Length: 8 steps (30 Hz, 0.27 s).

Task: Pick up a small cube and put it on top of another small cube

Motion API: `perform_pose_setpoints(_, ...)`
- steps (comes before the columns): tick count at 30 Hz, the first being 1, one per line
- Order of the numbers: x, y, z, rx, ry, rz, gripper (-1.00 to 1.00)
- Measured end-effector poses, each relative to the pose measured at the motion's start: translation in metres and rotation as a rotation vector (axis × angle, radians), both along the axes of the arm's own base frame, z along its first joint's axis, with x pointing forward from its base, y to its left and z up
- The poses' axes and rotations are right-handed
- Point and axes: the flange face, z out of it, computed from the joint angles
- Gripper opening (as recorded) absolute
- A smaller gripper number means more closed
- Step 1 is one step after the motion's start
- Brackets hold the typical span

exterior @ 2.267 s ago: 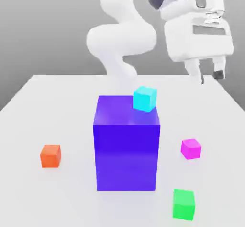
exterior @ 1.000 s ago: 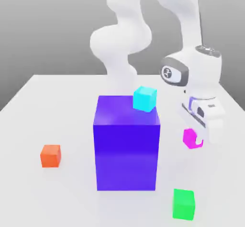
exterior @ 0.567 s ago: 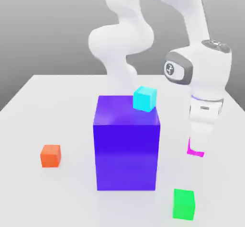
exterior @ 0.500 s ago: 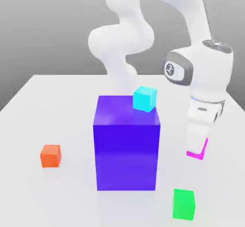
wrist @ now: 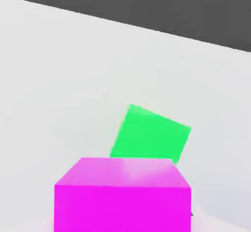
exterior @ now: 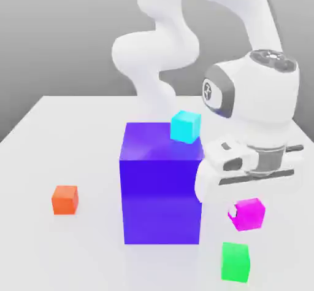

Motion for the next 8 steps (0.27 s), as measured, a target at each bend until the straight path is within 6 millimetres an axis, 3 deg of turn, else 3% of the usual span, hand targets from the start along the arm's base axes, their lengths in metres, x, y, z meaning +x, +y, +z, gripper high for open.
perform_pose_setpoints(4, 0.006, -0.002, -0.041, 0.001, 0.000, -0.044, -1.00)
perform_pose_setpoints(5, 0.006, -0.002, -0.053, 0.001, 0.000, -0.045, 1.00)
perform_pose_setpoints(8, 0.006, -0.002, -0.053, 0.001, 0.000, -0.045, 1.00)
